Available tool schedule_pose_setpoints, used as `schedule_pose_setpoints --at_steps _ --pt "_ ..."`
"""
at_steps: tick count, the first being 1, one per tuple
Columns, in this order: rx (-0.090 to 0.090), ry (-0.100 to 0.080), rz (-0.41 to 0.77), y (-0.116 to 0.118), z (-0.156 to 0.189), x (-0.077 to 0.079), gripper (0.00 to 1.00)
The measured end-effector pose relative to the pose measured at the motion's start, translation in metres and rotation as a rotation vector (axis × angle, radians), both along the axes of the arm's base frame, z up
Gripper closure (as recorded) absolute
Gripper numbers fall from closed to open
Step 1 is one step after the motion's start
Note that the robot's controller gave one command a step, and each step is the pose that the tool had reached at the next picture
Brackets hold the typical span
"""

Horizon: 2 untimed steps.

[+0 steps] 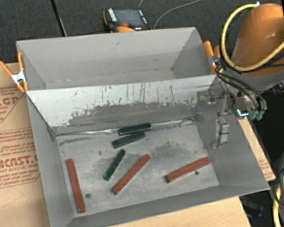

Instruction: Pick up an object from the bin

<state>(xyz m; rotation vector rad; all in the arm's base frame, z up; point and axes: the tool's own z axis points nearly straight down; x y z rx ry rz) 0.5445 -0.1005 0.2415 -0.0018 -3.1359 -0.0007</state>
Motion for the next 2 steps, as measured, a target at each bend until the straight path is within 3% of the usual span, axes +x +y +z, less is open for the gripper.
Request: schedule_pose_setpoints --at_steps 1,2 --pt "0.002 0.002 0.115 0.0284 -0.1687 -0.0232 0.0" --pt "0.0 -0.005 0.115 0.028 -0.1638 -0.0204 1.0"
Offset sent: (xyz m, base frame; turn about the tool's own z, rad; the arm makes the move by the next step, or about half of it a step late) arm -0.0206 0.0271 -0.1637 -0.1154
